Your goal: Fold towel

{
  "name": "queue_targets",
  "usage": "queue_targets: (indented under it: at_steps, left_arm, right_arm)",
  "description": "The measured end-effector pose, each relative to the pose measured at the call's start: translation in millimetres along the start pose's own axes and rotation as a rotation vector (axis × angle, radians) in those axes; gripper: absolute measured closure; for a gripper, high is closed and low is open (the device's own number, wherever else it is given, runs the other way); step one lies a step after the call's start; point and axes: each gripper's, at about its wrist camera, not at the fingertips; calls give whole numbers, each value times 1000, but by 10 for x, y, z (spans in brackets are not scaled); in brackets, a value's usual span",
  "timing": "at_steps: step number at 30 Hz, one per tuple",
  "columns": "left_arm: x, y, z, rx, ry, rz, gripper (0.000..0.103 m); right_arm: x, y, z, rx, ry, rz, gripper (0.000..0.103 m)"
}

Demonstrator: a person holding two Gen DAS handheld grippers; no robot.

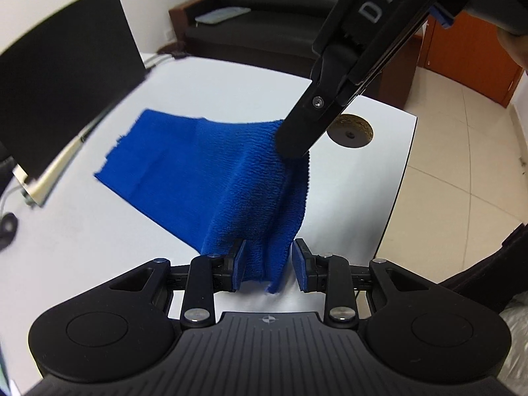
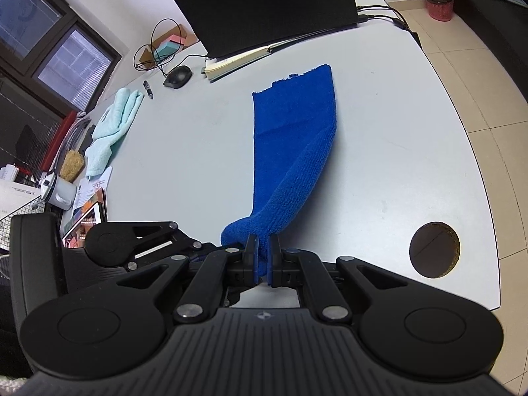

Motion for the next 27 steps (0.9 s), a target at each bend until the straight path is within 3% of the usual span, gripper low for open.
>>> queue_targets:
  at_steps: [12, 21, 25, 27]
  left_arm:
    - [-42, -87, 30, 22, -5, 36, 63]
    - [-40, -34, -47, 54, -75, 6, 63]
    - [-51, 15, -109, 67, -112, -11, 63]
    - [-63, 57, -150, 71, -134, -22, 63]
  right_arm:
    - [42, 9, 2, 7, -5, -1, 98]
    - [171, 34, 92, 156, -52, -24, 92]
    - [262, 81, 119, 227, -97, -44, 76]
    - [315, 101, 137, 254, -114, -50, 76]
Point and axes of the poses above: each gripper's, at about its wrist camera, not at the fingertips, and y roughly the way its jaws point, z to its right, x to its underside, and after that the axes turned 7 degrees about -x, right-handed
